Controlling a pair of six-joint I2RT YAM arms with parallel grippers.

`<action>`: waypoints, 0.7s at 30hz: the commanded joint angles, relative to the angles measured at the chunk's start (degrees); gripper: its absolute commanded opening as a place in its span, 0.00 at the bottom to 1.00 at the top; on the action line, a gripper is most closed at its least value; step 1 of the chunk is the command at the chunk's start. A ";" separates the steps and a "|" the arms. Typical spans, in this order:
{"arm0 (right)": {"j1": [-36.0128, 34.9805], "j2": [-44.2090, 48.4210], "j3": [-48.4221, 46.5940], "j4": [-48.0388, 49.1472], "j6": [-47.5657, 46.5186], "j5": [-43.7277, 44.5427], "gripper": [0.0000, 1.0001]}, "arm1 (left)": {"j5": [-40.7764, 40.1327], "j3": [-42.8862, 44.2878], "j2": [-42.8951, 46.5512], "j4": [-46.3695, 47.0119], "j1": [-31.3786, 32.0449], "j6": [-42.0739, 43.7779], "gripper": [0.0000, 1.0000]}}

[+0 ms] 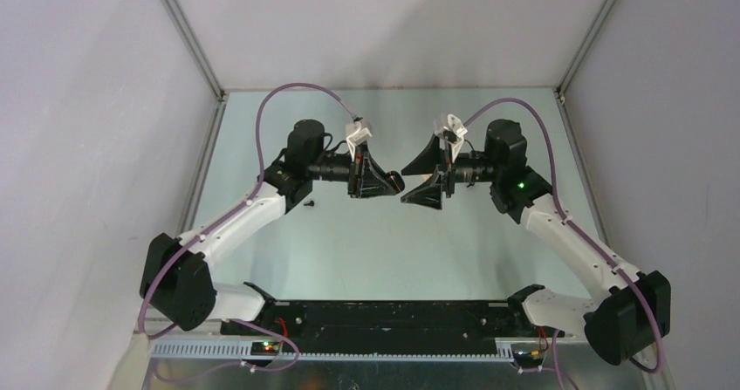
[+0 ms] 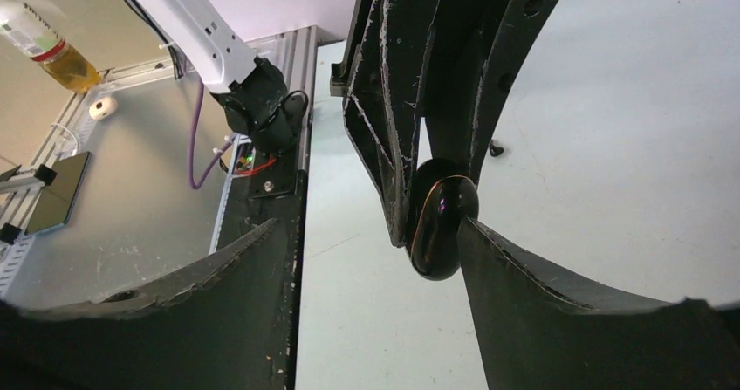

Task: Insert the wireless bluetooth earbuds into the charging case
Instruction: Pass from the left arm to the right

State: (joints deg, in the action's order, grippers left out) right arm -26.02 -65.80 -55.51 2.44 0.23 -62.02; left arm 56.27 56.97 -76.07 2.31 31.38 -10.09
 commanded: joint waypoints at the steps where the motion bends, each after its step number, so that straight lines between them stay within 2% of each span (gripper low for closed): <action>1: -0.95 -0.85 0.04 1.23 -2.90 -1.04 0.76 | 2.28 -0.88 0.99 4.59 -0.08 -2.18 0.12; 5: -1.19 -1.04 0.34 1.48 -3.24 -0.18 0.75 | 3.16 -1.19 1.00 4.92 0.29 -2.02 0.12; 12: -1.12 -2.19 0.66 2.71 -2.26 -0.39 0.69 | 4.69 -1.00 1.01 3.06 1.27 0.43 0.12; 21: -1.13 -3.15 0.67 4.00 -0.49 -1.67 0.49 | 4.52 0.15 1.05 -1.31 2.32 4.83 0.11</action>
State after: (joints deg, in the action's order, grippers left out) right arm -26.94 -68.90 -55.05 3.46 -0.93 -62.24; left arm 59.29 55.92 -76.07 1.93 33.19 -8.32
